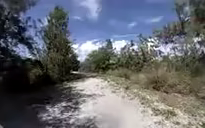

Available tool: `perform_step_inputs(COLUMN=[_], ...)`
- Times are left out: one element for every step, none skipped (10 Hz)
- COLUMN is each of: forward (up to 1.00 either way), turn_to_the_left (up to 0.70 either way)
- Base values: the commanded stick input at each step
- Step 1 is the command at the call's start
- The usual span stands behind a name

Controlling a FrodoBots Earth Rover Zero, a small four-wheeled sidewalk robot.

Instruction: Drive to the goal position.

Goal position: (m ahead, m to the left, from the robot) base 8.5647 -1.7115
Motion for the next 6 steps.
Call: perform_step_inputs(forward=[0.84, 0.84, 0.84, 0.84, 0.84, 0.84], turn_to_the_left=[0.00, 0.00, 0.00, 0.25, 0.33, 0.18])
